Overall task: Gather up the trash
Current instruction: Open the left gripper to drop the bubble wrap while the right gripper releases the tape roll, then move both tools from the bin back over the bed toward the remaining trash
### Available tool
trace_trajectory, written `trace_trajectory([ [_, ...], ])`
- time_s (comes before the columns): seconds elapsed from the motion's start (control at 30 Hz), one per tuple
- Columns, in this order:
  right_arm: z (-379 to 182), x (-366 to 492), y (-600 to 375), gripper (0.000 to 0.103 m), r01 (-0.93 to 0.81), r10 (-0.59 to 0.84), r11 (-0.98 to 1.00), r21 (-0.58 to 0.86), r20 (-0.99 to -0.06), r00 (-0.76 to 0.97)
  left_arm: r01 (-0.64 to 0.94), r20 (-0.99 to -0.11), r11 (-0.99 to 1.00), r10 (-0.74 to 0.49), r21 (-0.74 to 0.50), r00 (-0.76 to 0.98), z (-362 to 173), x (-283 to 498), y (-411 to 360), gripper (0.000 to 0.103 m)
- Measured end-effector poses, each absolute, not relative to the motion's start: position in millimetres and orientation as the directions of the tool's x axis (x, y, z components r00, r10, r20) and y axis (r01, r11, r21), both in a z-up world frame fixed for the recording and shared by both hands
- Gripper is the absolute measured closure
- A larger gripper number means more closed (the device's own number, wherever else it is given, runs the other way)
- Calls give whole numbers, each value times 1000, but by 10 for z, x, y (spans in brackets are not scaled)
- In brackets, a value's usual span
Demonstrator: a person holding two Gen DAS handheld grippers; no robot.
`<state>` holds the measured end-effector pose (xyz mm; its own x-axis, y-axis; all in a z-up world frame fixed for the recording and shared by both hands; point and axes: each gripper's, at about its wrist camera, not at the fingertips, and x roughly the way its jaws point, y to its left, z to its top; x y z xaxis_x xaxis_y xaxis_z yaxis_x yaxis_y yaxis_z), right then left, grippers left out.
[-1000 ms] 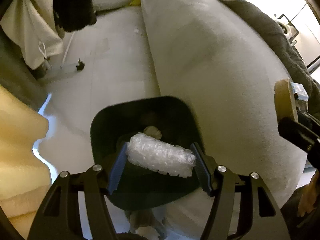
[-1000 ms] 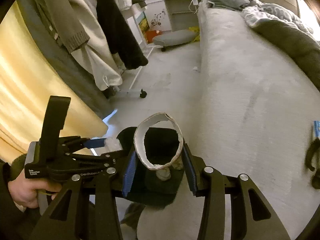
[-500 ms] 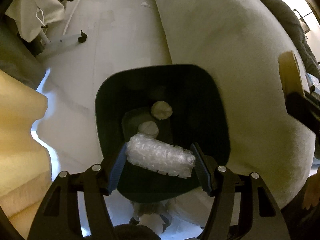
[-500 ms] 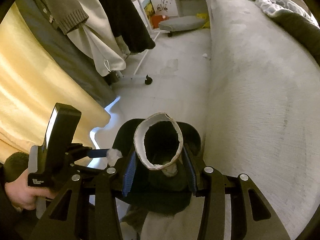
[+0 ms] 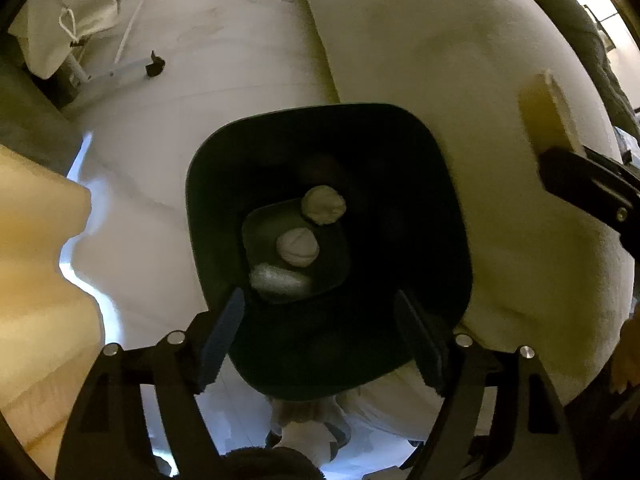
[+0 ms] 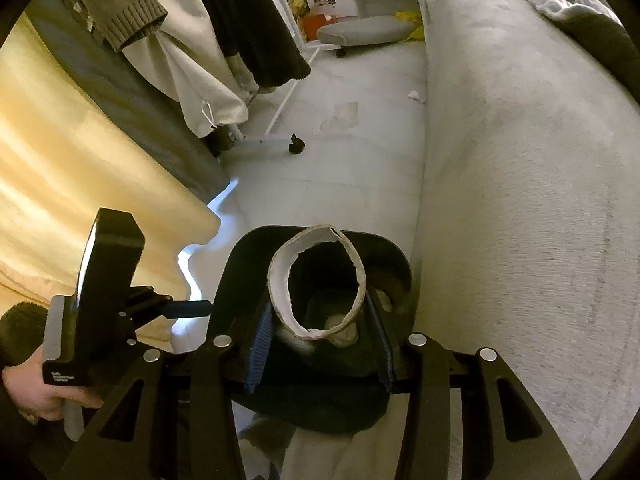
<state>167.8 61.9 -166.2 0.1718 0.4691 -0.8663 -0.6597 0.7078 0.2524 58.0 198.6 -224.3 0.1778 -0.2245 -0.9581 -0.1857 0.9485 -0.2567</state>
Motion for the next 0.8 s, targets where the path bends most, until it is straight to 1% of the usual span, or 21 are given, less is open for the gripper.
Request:
trace_trajectory([
  [0.13, -1686, 1671, 627, 58, -663, 459, 707, 248, -874, 162, -183, -950, 949, -214, -258, 229, -2102, 566, 2018, 21],
  [0.4, -1801, 1635, 684, 58, -672, 424, 701, 237, -897, 126, -174, -879, 947, -170, -271, 445, -1544, 488, 2139, 22],
  [0.53, -1891, 1610, 720, 58, -681, 400, 695, 230, -911, 102, -171, -852, 947, -155, -272, 500, -1376, 465, 2185, 25],
  [0.63, -2000, 1555, 784, 58, -703, 365, 681, 203, -927, 86, -175, -846, 951, -132, -255, 517, -1317, 459, 2206, 28],
  [0.8, -2187, 1487, 873, 58, -719, 327, 665, 204, -944, 34, -170, -821, 955, -108, -241, 560, -1236, 432, 2234, 34],
])
